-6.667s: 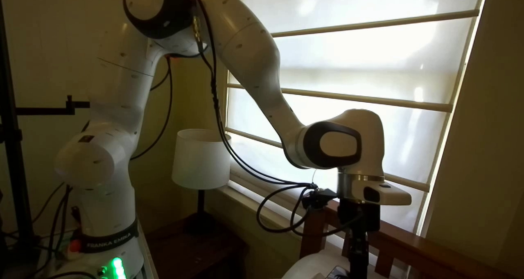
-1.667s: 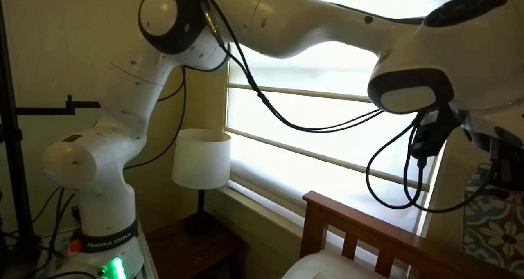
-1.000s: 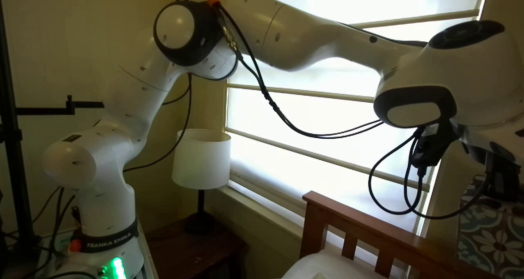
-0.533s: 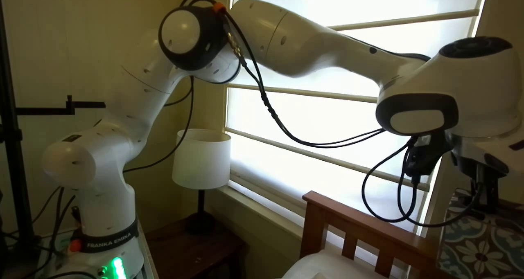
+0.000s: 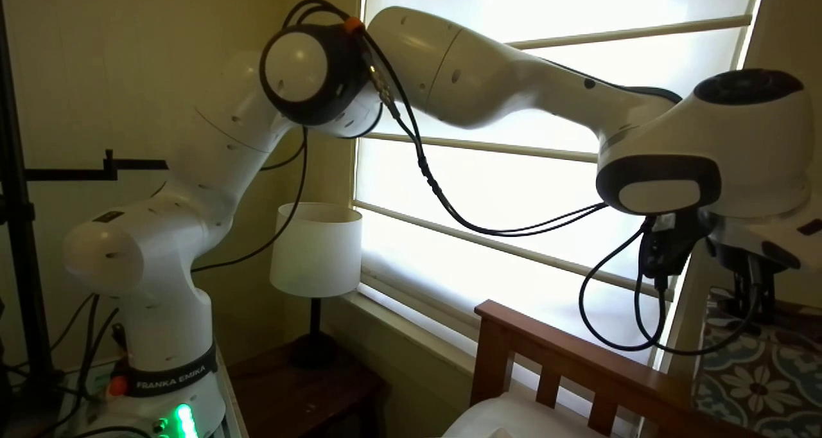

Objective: Put the tissue box on the headrest of the bottom bed.

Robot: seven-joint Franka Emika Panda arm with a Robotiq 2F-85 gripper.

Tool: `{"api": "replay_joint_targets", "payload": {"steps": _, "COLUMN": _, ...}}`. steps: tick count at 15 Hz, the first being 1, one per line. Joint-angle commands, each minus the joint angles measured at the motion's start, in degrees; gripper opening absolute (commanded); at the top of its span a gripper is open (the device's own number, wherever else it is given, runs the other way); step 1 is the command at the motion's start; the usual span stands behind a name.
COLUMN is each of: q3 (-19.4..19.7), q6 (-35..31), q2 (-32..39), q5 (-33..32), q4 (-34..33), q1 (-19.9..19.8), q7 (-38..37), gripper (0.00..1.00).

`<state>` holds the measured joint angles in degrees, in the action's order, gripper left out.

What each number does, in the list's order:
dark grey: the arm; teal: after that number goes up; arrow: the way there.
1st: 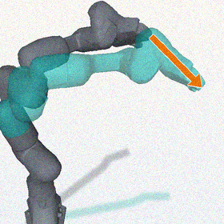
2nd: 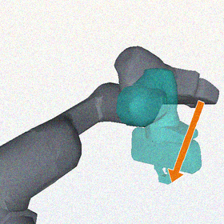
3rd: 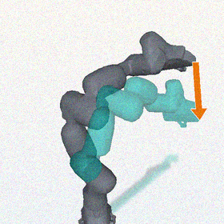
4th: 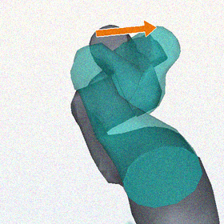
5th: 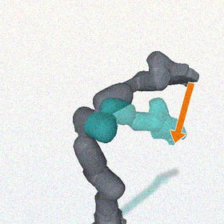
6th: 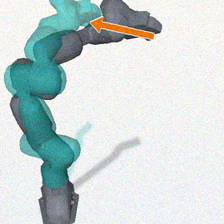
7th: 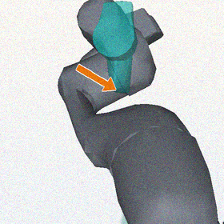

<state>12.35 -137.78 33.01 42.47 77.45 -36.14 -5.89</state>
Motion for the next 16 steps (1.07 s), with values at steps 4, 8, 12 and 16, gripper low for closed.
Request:
{"api": "replay_joint_targets", "payload": {"steps": 4, "q3": -3.53, "q6": 1.97, "q2": 3.96, "q5": 0.84, "q4": -6.27, "q1": -2.51, "q7": 1.63, "gripper": 0.0}}
{"api": "replay_joint_targets", "payload": {"steps": 8, "q3": -4.31, "q6": 1.49, "q2": 5.31, "q5": 1.04, "q4": -7.93, "q1": -3.05, "q7": 1.62, "gripper": 0.0}}
{"api": "replay_joint_targets", "payload": {"steps": 12, "q3": -4.86, "q6": 1.12, "q2": 6.03, "q5": 1.42, "q4": -9.12, "q1": -3.12, "q7": 1.82, "gripper": 0.0}}
{"api": "replay_joint_targets", "payload": {"steps": 16, "q3": -5.3, "q6": 0.88, "q2": 6.37, "q5": 1.63, "q4": -9.74, "q1": -3.14, "q7": 1.62, "gripper": 0.0}}
